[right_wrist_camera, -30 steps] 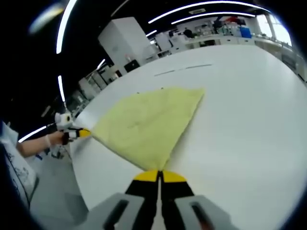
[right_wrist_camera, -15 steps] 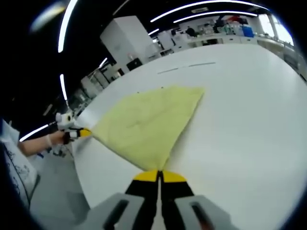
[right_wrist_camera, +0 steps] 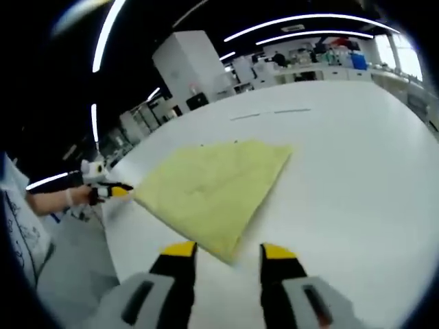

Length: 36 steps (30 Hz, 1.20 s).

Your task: Fold the garment on the visible template until the final outline fits inside the template.

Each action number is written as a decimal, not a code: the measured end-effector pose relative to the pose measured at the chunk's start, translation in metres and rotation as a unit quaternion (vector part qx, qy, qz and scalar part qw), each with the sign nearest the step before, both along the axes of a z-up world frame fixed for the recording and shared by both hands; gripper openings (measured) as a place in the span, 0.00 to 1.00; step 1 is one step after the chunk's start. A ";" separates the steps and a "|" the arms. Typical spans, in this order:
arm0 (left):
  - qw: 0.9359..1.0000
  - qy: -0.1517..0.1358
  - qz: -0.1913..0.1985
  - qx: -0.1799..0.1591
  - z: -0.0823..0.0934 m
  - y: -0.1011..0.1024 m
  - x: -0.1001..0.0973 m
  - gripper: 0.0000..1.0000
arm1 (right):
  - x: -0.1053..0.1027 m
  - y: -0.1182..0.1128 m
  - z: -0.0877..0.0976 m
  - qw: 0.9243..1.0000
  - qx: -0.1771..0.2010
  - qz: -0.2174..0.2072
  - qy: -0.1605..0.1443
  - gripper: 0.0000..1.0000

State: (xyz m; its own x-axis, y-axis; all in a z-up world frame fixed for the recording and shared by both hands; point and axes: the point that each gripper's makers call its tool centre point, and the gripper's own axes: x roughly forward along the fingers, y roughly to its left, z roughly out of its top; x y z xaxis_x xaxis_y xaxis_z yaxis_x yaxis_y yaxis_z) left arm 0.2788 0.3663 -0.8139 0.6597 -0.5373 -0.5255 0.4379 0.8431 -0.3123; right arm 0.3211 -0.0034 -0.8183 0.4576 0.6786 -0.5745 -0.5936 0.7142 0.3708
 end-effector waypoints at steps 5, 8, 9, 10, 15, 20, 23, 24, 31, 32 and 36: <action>0.999 -0.014 -0.009 0.028 0.007 -0.003 -0.003 0.63 | -0.001 -0.006 0.000 0.999 -0.030 0.012 -0.024 0.73; 1.000 -0.013 -0.001 0.022 0.008 0.001 0.000 0.75 | -0.004 -0.007 0.000 0.998 -0.044 0.013 -0.031 0.88; 1.000 -0.013 -0.001 0.023 0.008 0.002 0.001 0.79 | -0.004 -0.007 0.000 0.998 -0.047 0.011 -0.032 0.94; 1.000 -0.014 0.001 0.027 0.007 0.004 0.002 0.86 | -0.004 -0.008 0.001 0.998 -0.049 0.010 -0.036 0.99; 0.999 -0.017 0.011 0.033 0.007 0.007 0.003 0.99 | -0.003 -0.011 0.002 0.998 -0.052 0.001 -0.039 1.00; 0.999 -0.013 0.022 0.029 0.008 0.005 0.001 0.99 | -0.002 -0.011 0.008 0.998 -0.047 0.000 -0.042 1.00; 0.999 -0.014 0.030 0.025 0.009 0.004 0.001 0.99 | -0.004 -0.008 0.012 0.998 -0.045 -0.001 -0.042 1.00; 0.999 -0.013 0.033 0.022 0.009 0.007 0.001 0.99 | -0.005 -0.008 0.013 0.998 -0.046 0.002 -0.043 1.00; 0.999 -0.019 0.046 0.013 0.014 0.010 0.001 0.99 | -0.010 0.003 0.019 0.998 -0.044 0.015 -0.045 1.00; 0.999 -0.019 0.047 0.011 0.014 0.010 0.001 0.99 | -0.010 0.004 0.021 0.998 -0.040 0.015 -0.046 1.00; 0.999 -0.016 0.040 0.020 0.014 0.009 -0.001 0.99 | -0.011 0.006 0.017 0.998 -0.044 0.022 -0.042 1.00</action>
